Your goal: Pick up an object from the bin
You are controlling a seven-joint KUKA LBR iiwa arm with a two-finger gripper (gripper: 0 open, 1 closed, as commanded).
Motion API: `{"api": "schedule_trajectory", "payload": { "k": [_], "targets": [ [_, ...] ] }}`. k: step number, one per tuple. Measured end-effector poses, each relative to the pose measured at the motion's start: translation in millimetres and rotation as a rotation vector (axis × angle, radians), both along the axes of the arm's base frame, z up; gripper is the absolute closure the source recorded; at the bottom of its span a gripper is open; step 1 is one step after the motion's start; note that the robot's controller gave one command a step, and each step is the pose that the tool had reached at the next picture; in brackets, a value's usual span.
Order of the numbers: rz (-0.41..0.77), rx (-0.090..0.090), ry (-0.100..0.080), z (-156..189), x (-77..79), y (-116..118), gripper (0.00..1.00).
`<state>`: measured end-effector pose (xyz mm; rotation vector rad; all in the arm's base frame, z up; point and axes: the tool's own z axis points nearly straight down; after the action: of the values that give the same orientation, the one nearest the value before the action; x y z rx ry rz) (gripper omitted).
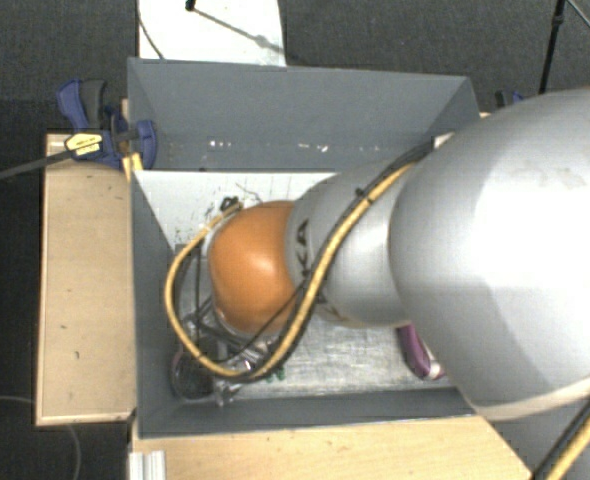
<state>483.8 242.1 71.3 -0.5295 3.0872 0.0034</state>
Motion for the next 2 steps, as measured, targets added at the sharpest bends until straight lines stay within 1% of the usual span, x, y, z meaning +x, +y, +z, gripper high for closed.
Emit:
{"api": "schedule_trajectory", "payload": {
  "k": [1,2],
  "targets": [
    [-0.008,0.0,0.001,1.4,0.2,-0.4,1.0],
    [0.263,-0.003,-0.001,115.3,30.0,-23.0,1.0]
  ]
}}
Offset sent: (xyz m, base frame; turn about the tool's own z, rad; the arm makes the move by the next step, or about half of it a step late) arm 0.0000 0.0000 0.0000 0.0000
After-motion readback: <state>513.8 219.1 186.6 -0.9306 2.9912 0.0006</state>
